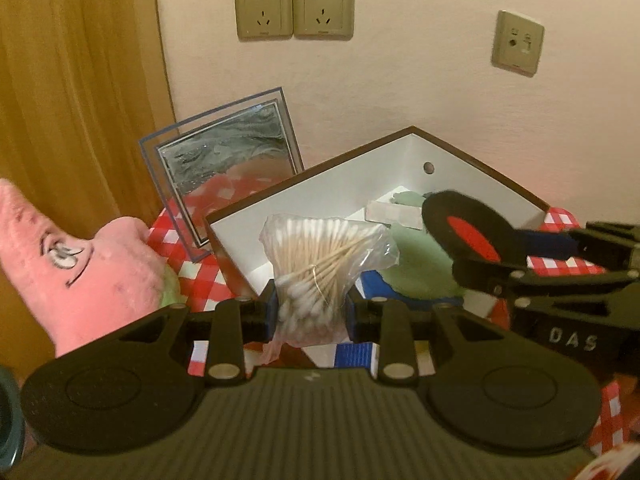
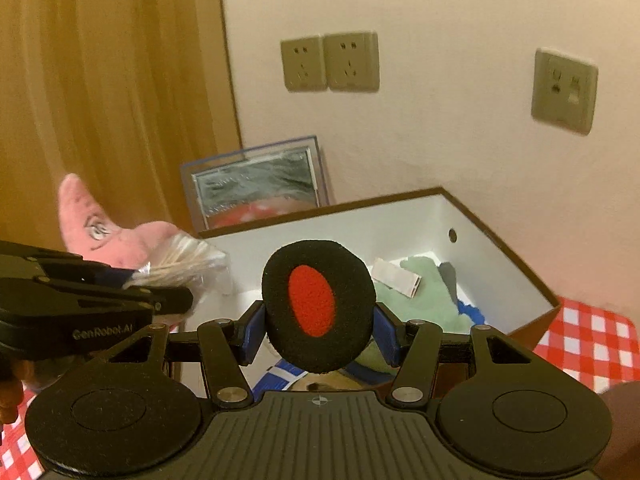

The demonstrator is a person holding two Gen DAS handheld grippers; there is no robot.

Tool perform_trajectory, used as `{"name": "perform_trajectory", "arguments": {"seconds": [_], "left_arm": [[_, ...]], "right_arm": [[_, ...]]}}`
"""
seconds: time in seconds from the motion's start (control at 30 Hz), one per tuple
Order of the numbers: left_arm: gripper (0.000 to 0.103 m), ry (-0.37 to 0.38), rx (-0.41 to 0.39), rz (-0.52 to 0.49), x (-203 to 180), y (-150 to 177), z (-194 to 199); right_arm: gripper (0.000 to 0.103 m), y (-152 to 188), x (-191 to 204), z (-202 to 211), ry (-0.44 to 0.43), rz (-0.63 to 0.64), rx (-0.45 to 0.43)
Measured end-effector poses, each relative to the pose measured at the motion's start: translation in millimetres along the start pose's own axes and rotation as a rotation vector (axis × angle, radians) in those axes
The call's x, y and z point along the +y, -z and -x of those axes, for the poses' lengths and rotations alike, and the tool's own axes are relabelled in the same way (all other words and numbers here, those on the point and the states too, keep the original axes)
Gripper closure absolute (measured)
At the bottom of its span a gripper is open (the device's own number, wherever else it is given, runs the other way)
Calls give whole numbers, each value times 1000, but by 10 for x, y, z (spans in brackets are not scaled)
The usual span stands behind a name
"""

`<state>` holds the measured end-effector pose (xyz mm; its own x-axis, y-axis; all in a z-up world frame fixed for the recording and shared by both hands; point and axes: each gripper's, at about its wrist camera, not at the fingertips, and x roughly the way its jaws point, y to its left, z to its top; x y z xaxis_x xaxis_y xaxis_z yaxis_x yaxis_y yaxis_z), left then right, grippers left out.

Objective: Organize soft objects
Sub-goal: 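Carry the ring pad and swab bag with both grippers over the box, then lower both items into the box and open both grippers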

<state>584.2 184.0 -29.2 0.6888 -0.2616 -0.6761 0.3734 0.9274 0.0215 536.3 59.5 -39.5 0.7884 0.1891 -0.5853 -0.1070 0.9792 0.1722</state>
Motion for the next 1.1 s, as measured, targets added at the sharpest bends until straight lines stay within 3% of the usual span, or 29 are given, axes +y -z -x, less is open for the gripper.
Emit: {"name": "perform_trajectory", "arguments": {"seconds": [0.4, 0.53, 0.6, 0.93, 1.1], "left_arm": [[72, 30, 64, -6, 94, -301, -807], [48, 30, 73, 13, 114, -353, -999], [43, 34, 77, 20, 127, -356, -1074], [43, 19, 92, 25, 211, -336, -1240], [43, 18, 89, 46, 299, -341, -1209]], "right_arm": [[46, -18, -286, -726, 24, -100, 86], [46, -22, -322, -838, 22, -98, 92], [46, -22, -354, -889, 16, -105, 102], [45, -15, -394, -1050, -10, -139, 113], [30, -55, -441, -1013, -3, -168, 81]]}}
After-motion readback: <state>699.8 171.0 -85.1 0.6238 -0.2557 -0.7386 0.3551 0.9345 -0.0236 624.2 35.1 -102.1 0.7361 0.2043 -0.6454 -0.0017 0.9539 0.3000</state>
